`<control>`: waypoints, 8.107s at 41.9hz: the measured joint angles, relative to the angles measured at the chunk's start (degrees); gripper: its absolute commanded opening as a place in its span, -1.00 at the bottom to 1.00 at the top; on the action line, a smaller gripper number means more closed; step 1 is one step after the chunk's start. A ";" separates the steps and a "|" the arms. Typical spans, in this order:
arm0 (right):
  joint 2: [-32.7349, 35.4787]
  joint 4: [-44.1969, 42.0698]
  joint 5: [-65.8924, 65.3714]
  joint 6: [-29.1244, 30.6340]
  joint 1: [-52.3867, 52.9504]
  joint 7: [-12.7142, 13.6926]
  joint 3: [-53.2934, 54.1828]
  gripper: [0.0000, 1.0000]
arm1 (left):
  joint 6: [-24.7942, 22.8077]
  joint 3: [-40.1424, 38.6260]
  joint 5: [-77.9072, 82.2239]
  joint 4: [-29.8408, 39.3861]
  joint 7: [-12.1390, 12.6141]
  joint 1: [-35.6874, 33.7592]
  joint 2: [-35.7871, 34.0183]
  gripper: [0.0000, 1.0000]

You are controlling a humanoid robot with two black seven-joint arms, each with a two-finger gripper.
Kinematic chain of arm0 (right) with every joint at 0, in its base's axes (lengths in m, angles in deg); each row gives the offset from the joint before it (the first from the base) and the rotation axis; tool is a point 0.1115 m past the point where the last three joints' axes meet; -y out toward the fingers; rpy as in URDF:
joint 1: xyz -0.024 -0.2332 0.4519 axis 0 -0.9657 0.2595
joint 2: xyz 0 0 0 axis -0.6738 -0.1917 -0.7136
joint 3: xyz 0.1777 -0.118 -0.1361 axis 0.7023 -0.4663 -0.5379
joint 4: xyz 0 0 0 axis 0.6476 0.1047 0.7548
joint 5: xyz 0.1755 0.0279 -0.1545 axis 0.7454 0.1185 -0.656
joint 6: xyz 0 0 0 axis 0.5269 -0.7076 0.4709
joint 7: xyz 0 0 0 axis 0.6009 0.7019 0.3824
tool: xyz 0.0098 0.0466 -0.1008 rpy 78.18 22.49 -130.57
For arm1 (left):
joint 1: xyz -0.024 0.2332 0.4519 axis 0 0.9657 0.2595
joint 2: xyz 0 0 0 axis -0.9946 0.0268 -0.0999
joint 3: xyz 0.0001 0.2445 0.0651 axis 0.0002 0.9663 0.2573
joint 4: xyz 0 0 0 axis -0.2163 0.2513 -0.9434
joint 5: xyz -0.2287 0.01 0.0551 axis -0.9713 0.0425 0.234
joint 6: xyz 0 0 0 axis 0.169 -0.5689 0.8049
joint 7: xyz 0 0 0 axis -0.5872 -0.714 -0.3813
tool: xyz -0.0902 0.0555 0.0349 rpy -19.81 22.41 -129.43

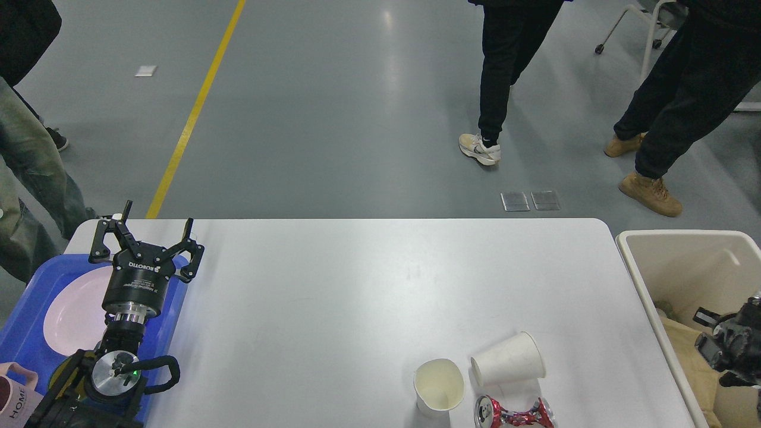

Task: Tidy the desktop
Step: 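Hold the right gripper in the bin, then raise it out, then move the right gripper to the white paper cup nearest the robot, then grasp the rim of the white paper cup with the right gripper, then lift the paper cup and carry it into the white bin, then release the cup in the bin and hold the right gripper there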

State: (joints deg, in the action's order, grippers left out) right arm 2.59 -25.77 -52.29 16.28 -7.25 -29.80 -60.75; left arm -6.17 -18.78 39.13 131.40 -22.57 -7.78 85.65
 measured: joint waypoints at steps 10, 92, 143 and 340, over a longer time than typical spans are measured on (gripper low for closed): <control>-2.45 -0.13 0.00 -0.58 -1.50 0.11 0.10 -1.00 | 0.00 0.00 0.00 0.00 0.00 -0.01 0.00 0.94; -3.81 71.65 0.31 44.51 92.44 0.69 -15.95 1.00 | 0.00 0.00 0.00 0.00 0.00 -0.01 0.00 0.94; -11.94 83.43 5.60 42.70 94.16 0.79 -5.59 1.00 | 0.00 0.00 0.00 0.00 0.00 -0.07 0.00 0.94; 2.56 5.51 5.59 4.38 3.54 -0.11 -2.94 -1.00 | 0.00 0.00 0.00 0.00 0.00 -0.06 0.00 0.94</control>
State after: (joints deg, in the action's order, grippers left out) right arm 5.15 -20.26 -46.69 20.66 -3.71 -29.91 -63.68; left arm -6.17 -18.78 39.13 131.40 -22.57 -7.83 85.65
